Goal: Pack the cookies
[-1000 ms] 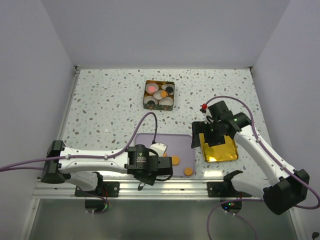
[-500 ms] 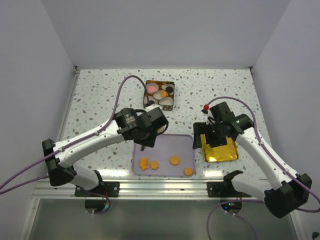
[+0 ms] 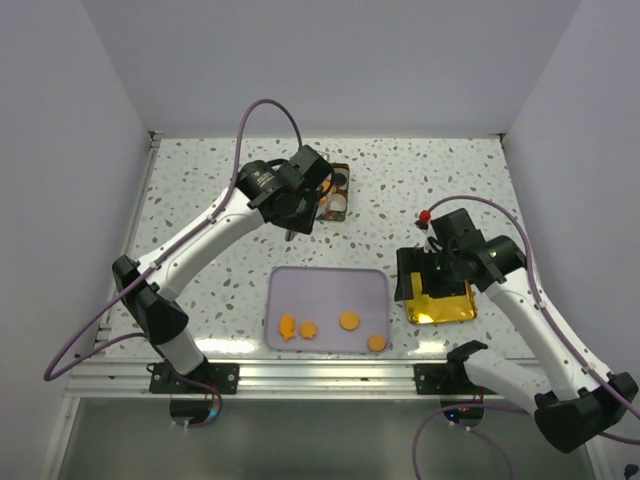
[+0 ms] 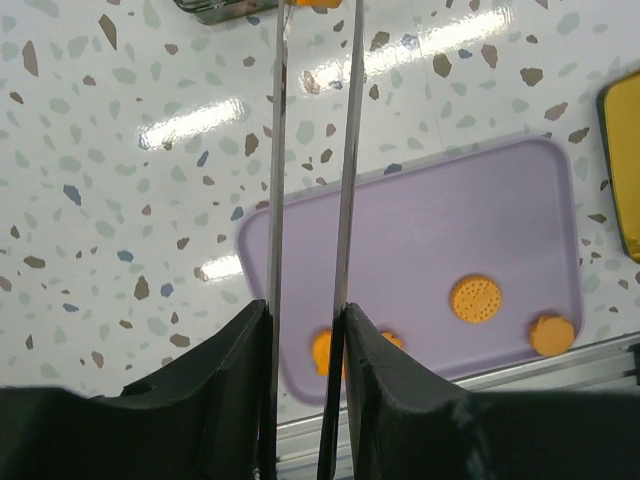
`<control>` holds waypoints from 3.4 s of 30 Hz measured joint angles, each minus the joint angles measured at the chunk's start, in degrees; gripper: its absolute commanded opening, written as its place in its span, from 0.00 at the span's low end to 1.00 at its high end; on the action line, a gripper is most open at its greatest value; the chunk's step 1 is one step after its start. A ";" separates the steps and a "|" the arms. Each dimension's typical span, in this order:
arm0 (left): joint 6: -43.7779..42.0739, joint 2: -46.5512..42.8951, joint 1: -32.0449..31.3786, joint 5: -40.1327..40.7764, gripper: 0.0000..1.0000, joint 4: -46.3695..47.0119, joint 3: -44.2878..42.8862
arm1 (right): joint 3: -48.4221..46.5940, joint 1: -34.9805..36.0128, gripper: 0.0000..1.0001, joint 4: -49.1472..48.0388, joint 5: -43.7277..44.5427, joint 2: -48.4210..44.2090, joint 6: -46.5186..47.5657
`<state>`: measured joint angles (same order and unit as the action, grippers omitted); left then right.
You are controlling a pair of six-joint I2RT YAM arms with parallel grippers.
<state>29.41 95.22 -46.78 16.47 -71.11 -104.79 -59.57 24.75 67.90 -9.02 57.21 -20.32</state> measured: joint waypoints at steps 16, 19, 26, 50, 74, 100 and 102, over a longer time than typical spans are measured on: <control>-5.05 11.67 4.00 -3.23 0.38 4.26 -8.72 | -0.52 0.00 0.99 2.45 2.01 -2.49 -1.77; -5.16 13.44 4.04 -3.26 0.38 4.70 -10.03 | -0.52 0.00 0.99 2.60 2.03 -2.54 -1.77; -5.53 15.32 4.20 -3.19 0.43 4.74 -10.95 | -0.52 0.02 0.99 3.17 2.08 -2.54 -1.77; -6.27 8.61 5.46 0.22 0.52 5.51 -8.33 | -0.52 0.00 0.99 2.60 2.01 -1.09 -1.77; -6.75 -13.38 27.71 -3.32 0.53 20.68 34.75 | -0.50 0.00 0.99 -0.24 0.22 1.86 -2.08; -9.57 -7.52 31.41 -13.31 0.68 33.79 46.73 | -0.50 0.00 0.99 -0.26 0.61 1.68 -5.88; -9.66 -7.30 31.41 -13.40 0.68 34.14 47.06 | -0.50 0.02 0.99 -0.37 1.01 2.49 -5.97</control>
<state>19.75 87.92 -15.38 3.07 -36.97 -57.74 -60.07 24.77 67.53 -8.01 59.70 -26.28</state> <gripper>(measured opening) 0.677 0.986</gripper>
